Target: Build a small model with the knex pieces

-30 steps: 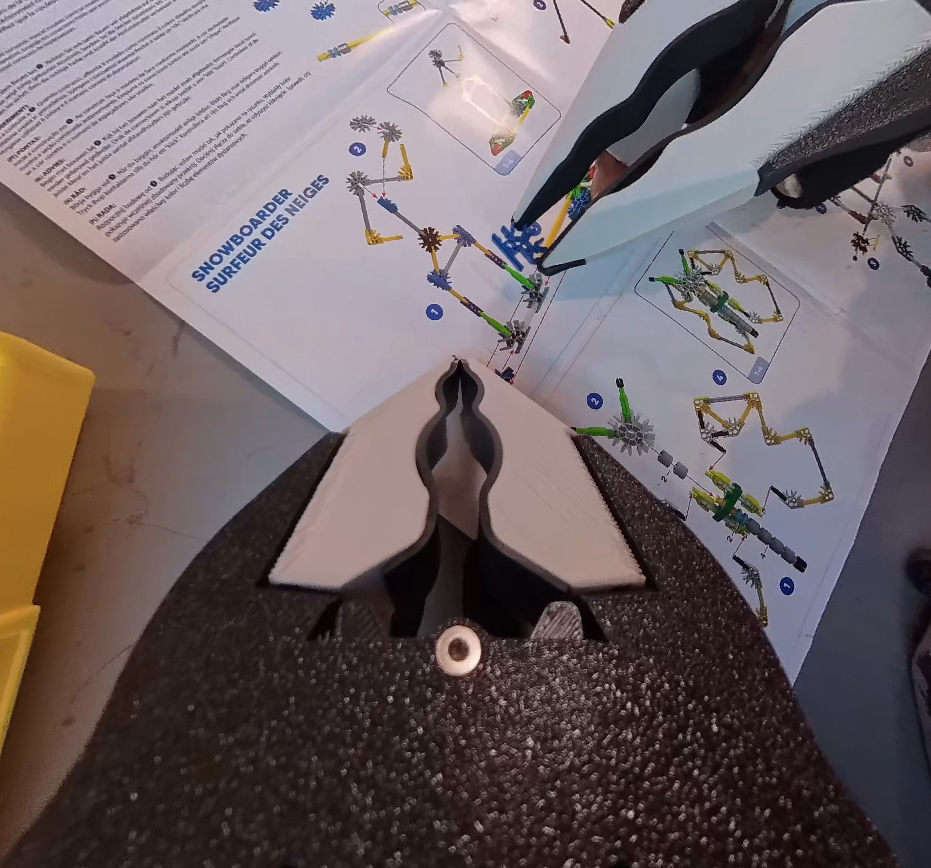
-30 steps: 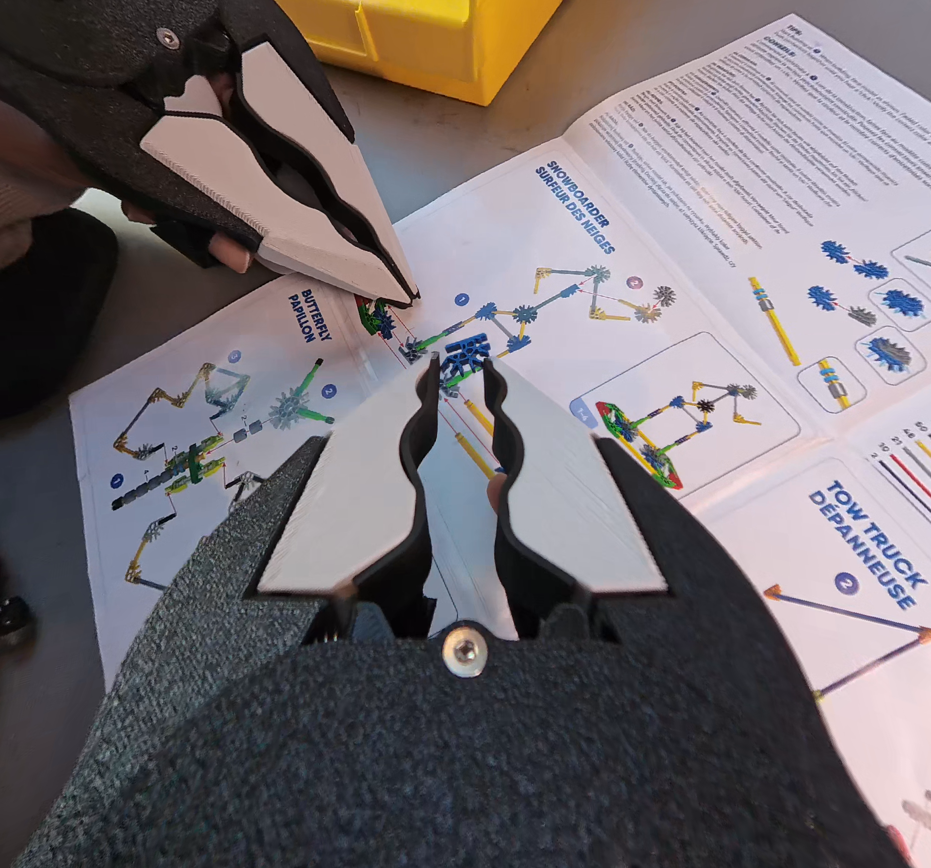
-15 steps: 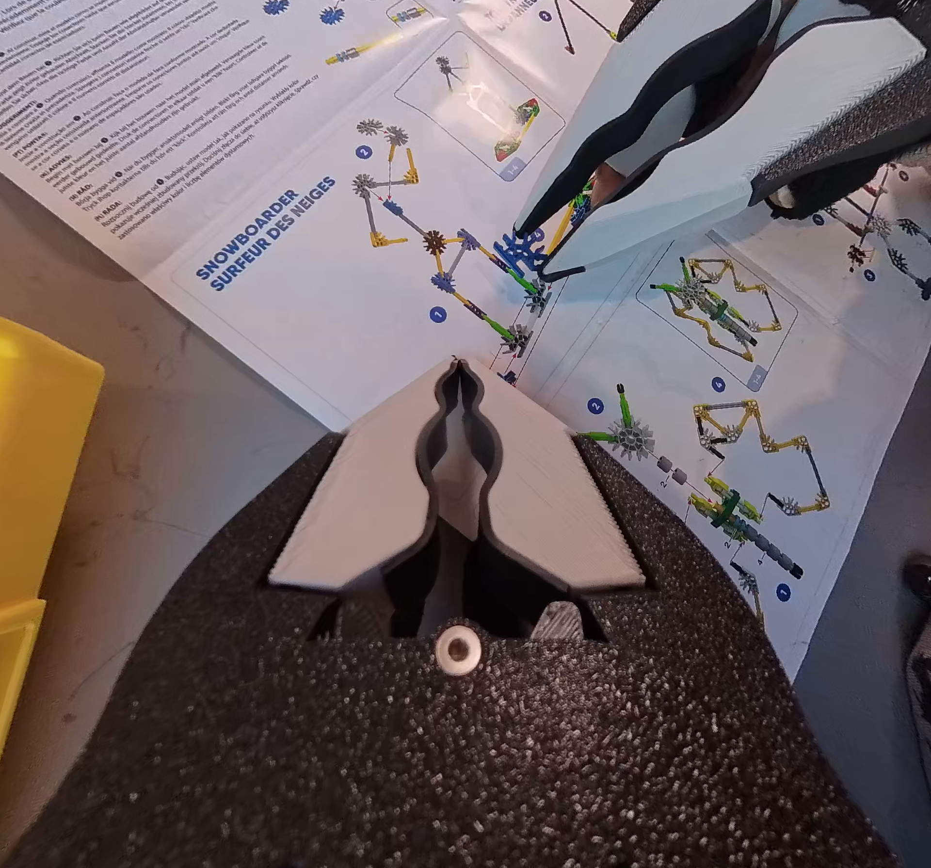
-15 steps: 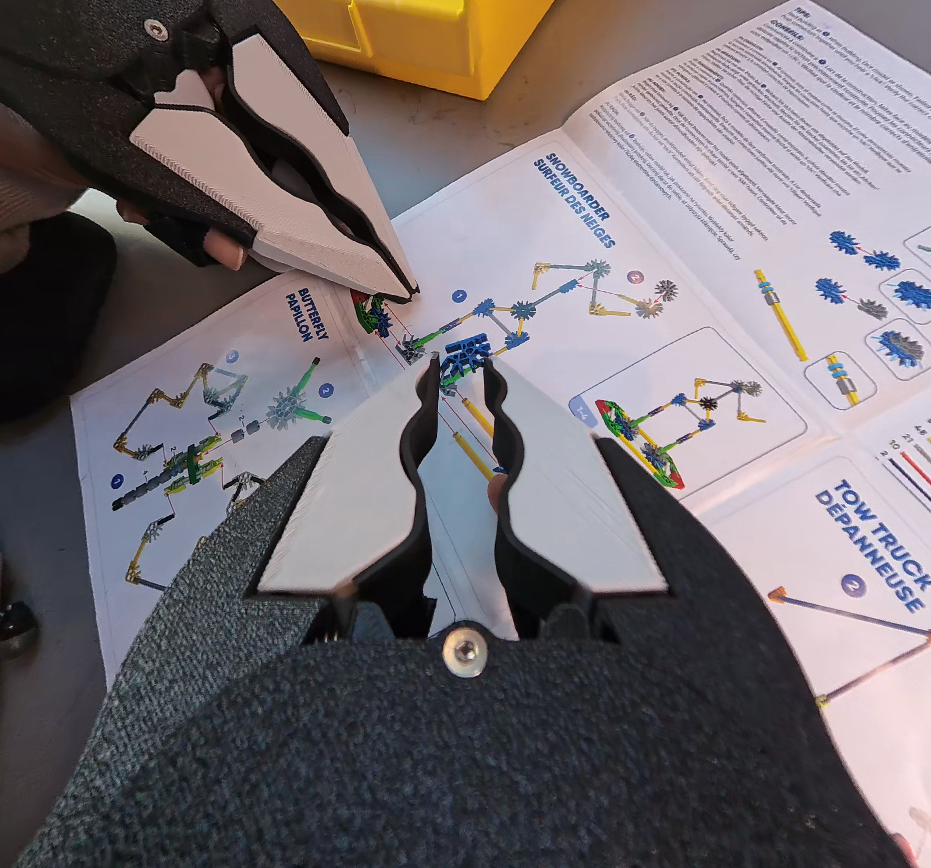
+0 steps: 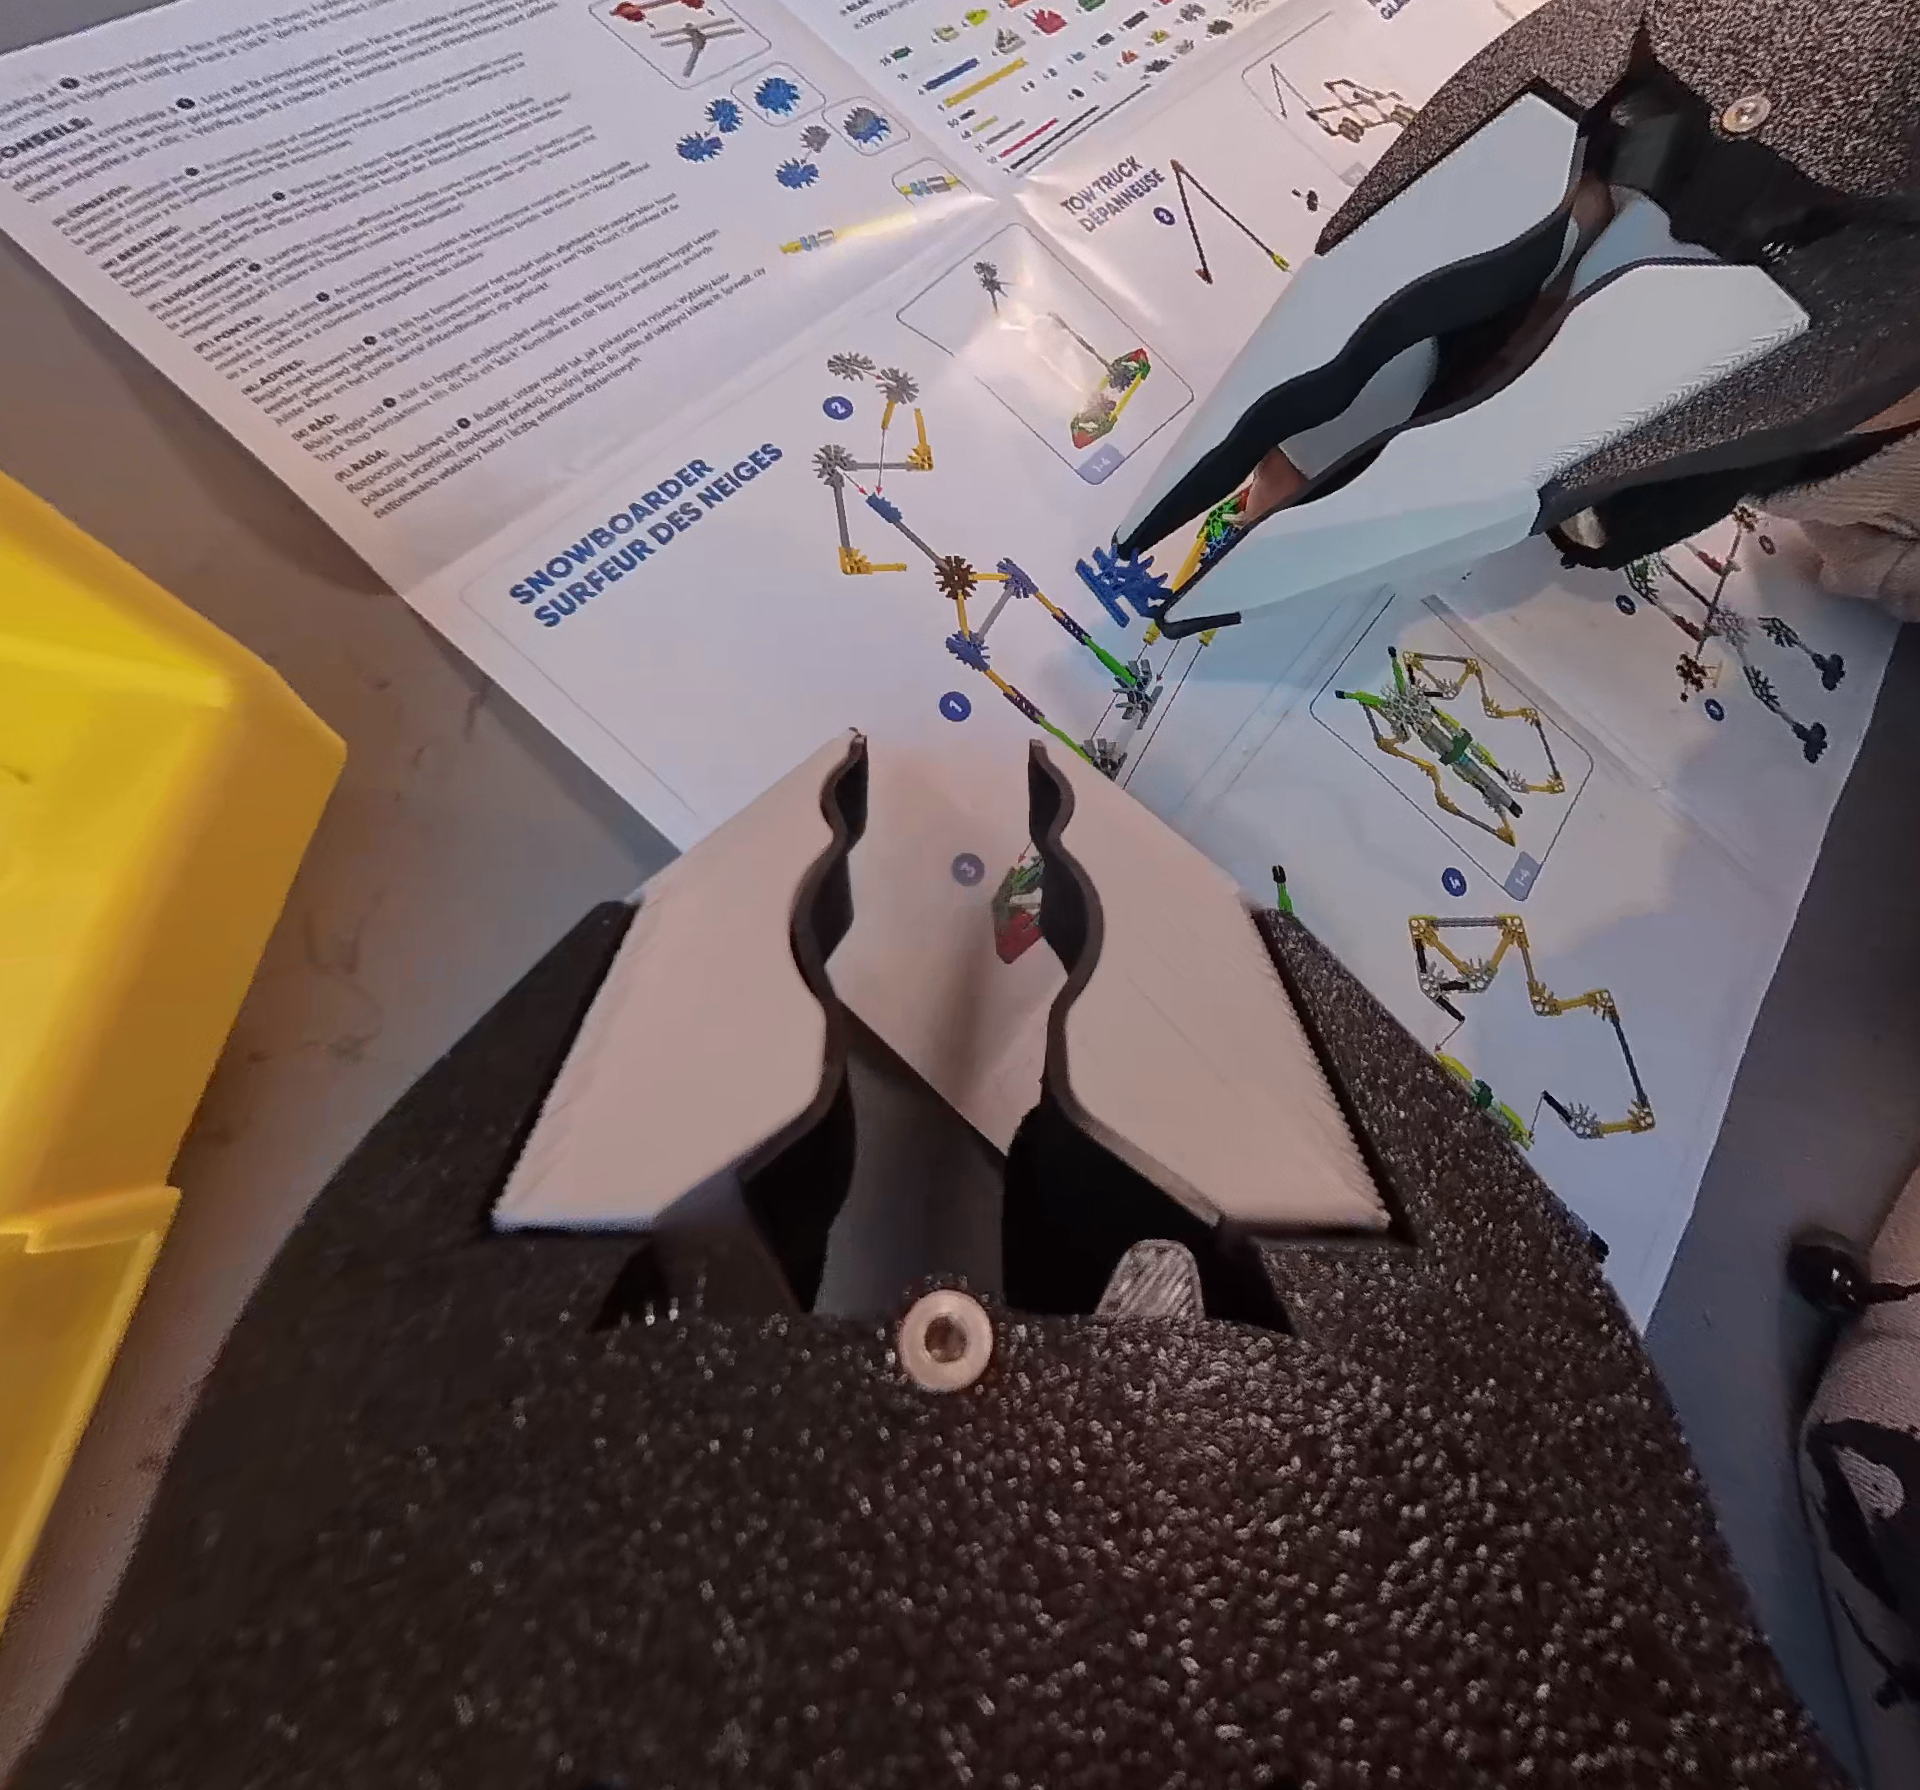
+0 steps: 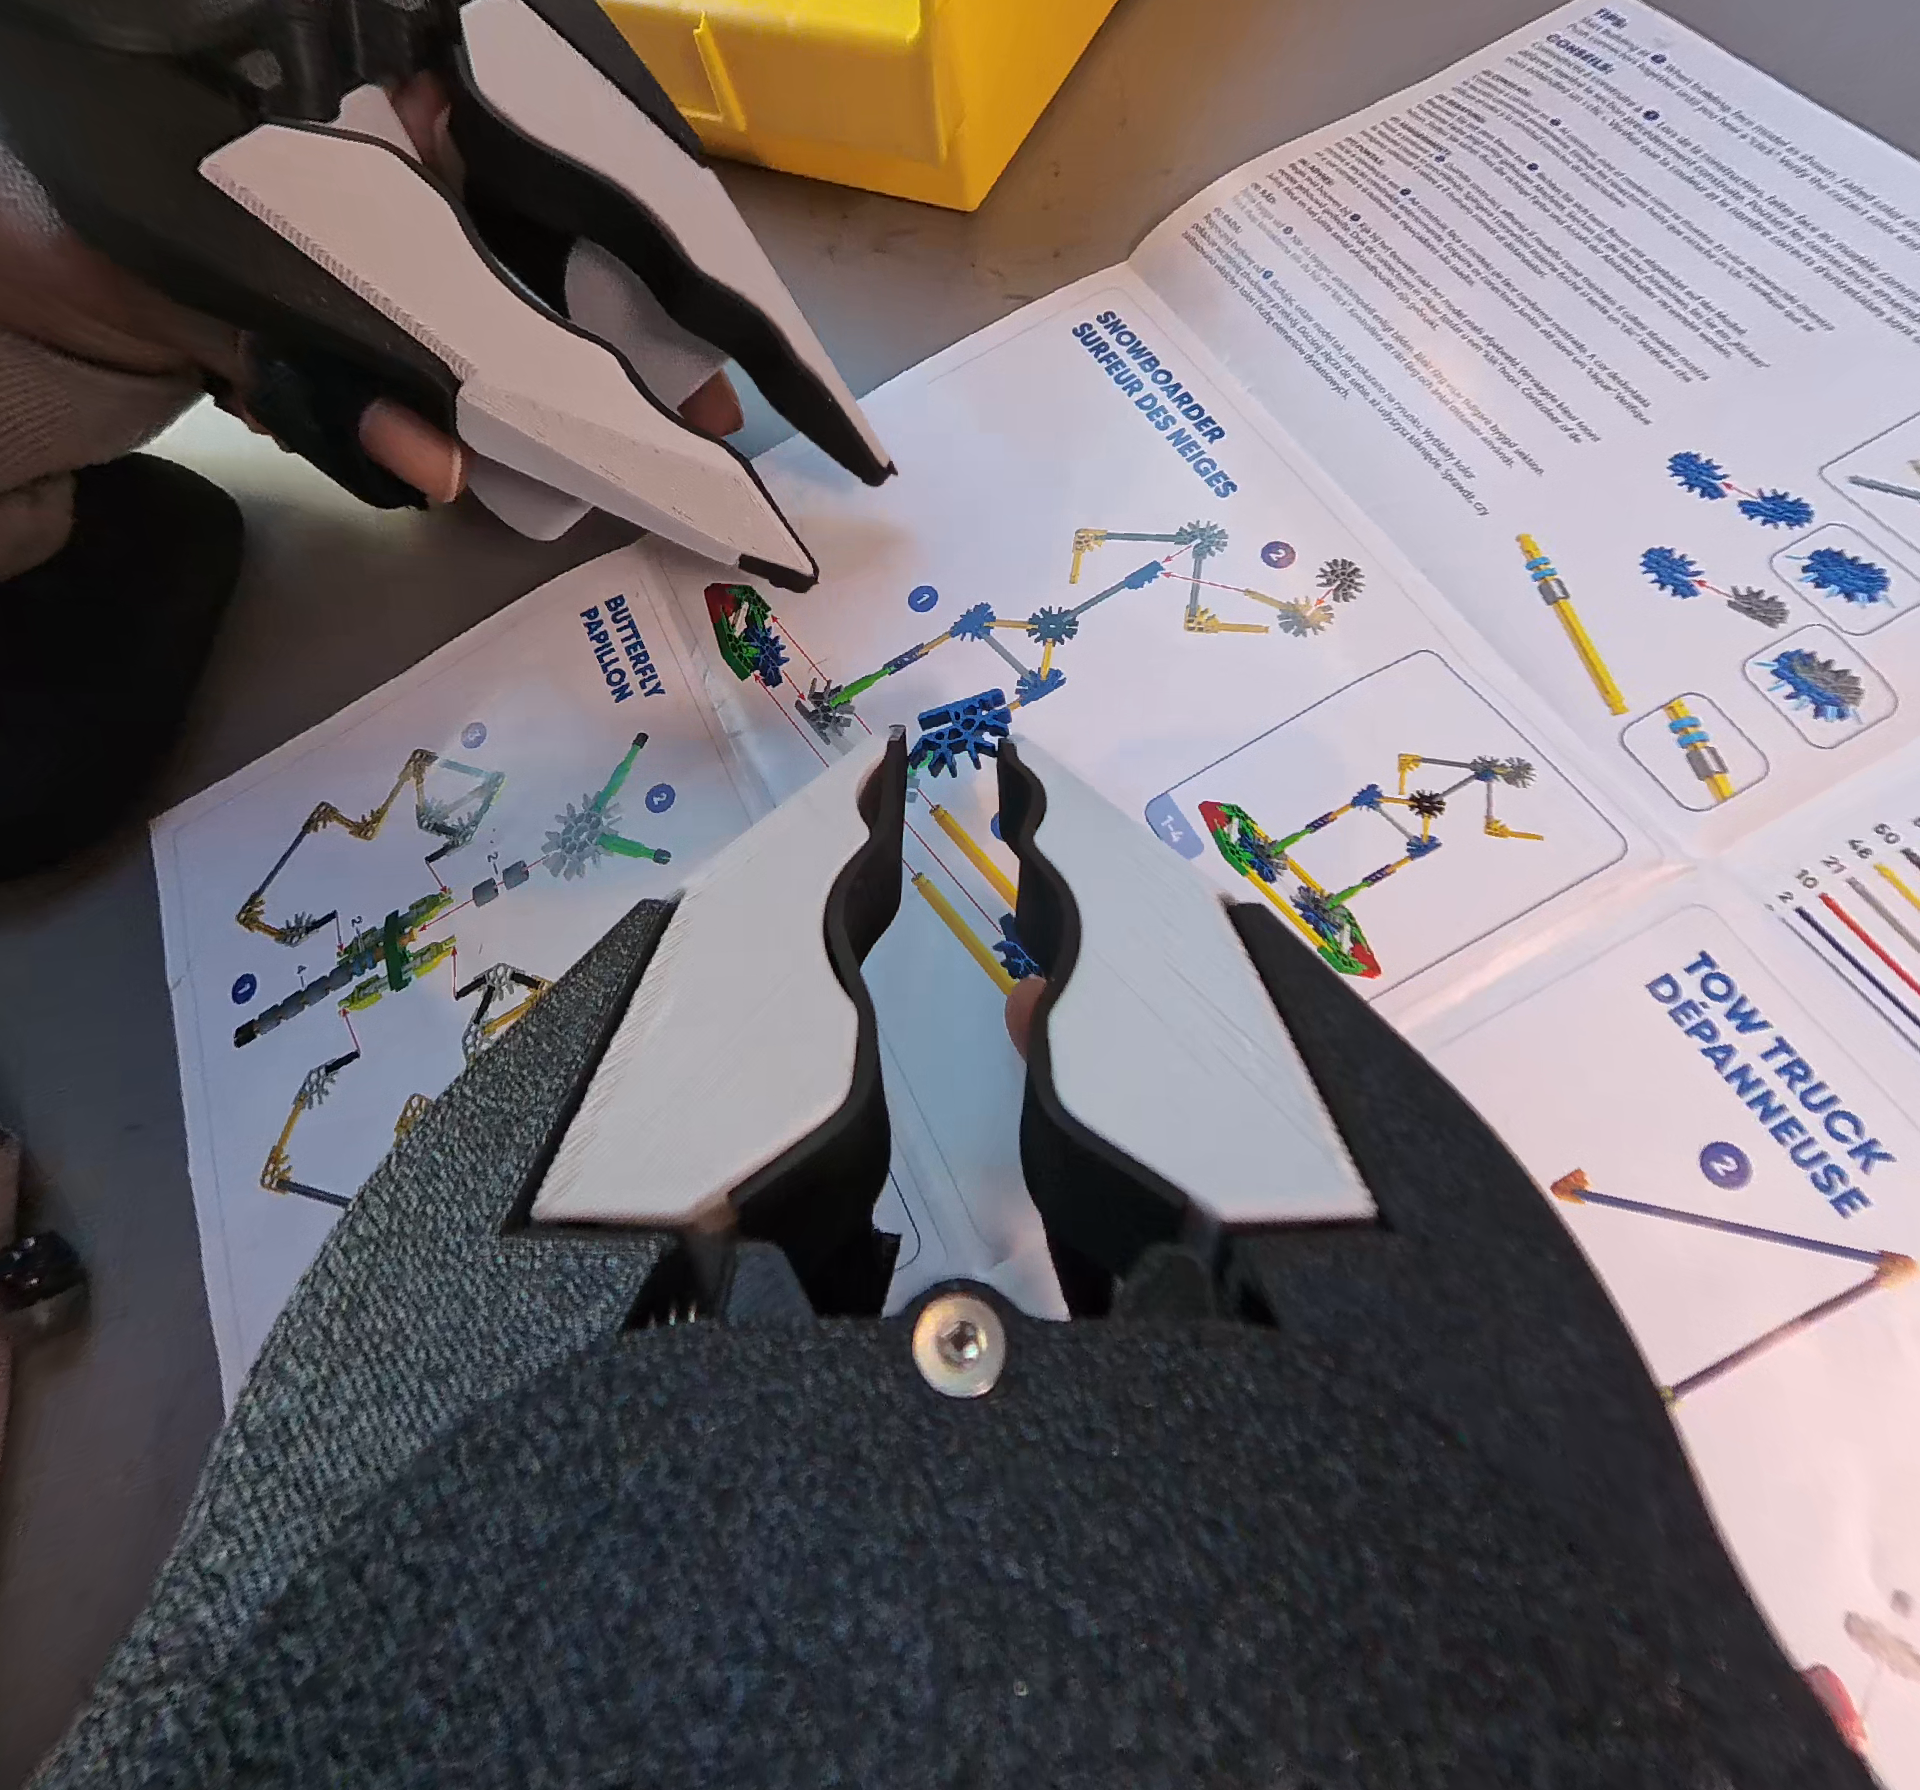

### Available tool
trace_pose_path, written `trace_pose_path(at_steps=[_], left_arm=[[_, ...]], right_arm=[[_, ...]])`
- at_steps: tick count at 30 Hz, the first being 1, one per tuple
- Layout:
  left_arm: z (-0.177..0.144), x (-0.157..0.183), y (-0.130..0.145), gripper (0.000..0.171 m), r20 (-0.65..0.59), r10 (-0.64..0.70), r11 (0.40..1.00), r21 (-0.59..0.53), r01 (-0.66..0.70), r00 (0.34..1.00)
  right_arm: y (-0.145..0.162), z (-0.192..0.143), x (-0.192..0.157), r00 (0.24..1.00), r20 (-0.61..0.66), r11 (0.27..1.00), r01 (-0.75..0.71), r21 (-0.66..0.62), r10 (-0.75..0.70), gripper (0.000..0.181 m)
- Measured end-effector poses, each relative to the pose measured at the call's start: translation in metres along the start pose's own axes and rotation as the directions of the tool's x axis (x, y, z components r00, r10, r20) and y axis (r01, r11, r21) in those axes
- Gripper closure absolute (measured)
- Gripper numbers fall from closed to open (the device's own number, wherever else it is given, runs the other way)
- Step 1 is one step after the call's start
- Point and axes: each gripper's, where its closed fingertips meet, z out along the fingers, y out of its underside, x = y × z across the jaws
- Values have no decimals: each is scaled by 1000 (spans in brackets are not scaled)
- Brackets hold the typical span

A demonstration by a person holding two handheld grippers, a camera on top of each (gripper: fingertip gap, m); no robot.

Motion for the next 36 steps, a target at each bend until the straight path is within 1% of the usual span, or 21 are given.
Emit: trace_pose_path(at_steps=[3, 6, 19, 27, 36], left_arm=[[-1, -3, -2, 134, 13, -5, 1000, 10, 5, 1000], [-1, -4, -3, 132, 16, -6, 1000, 15, 6, 1000], [1, -2, 1, 133, 6, 3, 1000, -3, -3, 1000], [1, -3, 2, 133, 14, 12, 1000, -9, -11, 1000], [2, -2, 3, 133, 10, 14, 1000, -12, -13, 1000]], right_arm=[[0, -1, 1, 1000, 0, 1000, -3, 1, 3, 166], [0, -1, 1, 1000, 4, 1000, -7, 2, 7, 166], [1, -1, 2, 1000, 6, 1000, -7, -1, 7, 165], [11, -3, 6, 998, -27, 995, 61, -77, -64, 166], [14, -6, 8, 998, -13, 995, 56, -87, -57, 164]])
